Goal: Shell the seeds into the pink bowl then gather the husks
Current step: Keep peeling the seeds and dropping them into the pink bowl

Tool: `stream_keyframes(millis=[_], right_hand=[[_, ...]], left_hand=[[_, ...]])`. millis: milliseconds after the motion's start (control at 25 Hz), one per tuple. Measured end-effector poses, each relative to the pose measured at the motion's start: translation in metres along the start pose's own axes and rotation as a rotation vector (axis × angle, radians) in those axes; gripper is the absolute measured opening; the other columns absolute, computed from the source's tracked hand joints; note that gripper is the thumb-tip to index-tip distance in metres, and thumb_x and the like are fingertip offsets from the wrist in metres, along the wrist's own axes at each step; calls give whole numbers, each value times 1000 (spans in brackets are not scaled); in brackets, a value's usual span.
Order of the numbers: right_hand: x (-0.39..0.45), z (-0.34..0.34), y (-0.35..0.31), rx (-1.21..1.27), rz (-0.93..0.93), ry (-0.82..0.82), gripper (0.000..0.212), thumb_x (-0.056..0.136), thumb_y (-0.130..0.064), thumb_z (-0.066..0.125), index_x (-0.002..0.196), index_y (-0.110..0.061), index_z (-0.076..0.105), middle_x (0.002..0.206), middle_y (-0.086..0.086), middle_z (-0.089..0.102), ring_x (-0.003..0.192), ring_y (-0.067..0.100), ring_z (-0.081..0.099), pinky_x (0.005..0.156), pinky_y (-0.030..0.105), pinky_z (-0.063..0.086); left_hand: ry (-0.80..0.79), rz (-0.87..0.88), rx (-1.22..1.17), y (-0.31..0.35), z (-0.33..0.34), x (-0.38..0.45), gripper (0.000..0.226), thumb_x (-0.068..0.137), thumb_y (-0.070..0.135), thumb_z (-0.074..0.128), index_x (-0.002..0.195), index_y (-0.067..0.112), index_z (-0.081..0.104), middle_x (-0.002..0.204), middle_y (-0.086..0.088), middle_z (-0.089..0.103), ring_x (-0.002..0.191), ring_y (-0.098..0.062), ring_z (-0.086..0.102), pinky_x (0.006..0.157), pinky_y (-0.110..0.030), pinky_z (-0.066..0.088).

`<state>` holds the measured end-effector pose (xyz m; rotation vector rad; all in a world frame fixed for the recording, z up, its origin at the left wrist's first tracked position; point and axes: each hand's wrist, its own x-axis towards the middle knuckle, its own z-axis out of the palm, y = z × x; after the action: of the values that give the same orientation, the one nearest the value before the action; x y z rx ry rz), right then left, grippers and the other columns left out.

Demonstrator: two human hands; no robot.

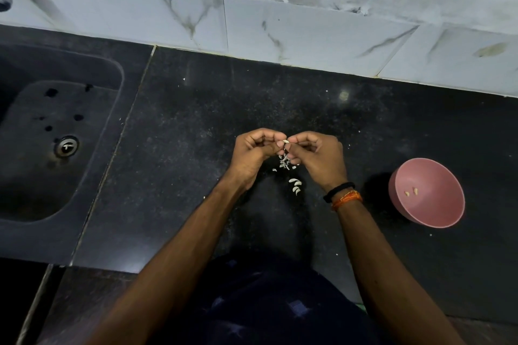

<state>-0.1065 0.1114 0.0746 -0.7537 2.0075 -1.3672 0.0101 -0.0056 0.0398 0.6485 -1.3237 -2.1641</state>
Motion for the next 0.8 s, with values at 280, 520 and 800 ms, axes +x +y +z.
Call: stream_keyframes(millis=[280,520,800], right_hand=[[0,-1,-3,-237,-216,71,11,86,-11,79,97,-13,78,89,-6,76,82,7,72,79,31,62],[0,-2,-1,-212,-144,76,12,88,-12,77,96,-21,78,88,-10,76,83,7,73,81,35,62],[0,-6,3,-380,-17,163,19,85,-34,77,70,-24,70,68,-9,70,68,8,68,71,33,58]], left_hand=[[-2,-71,-33,1,-1,1,14,89,-8,65,100,-2,71,89,-14,73,84,-23,69,79,-32,59],[34,-54,-34,3,1,0,15,87,-10,66,100,-4,70,85,-14,71,77,-20,69,75,-30,59],[96,-28,4,4,3,1,15,84,-8,70,98,-3,73,85,-17,73,73,-22,68,72,-30,59]])
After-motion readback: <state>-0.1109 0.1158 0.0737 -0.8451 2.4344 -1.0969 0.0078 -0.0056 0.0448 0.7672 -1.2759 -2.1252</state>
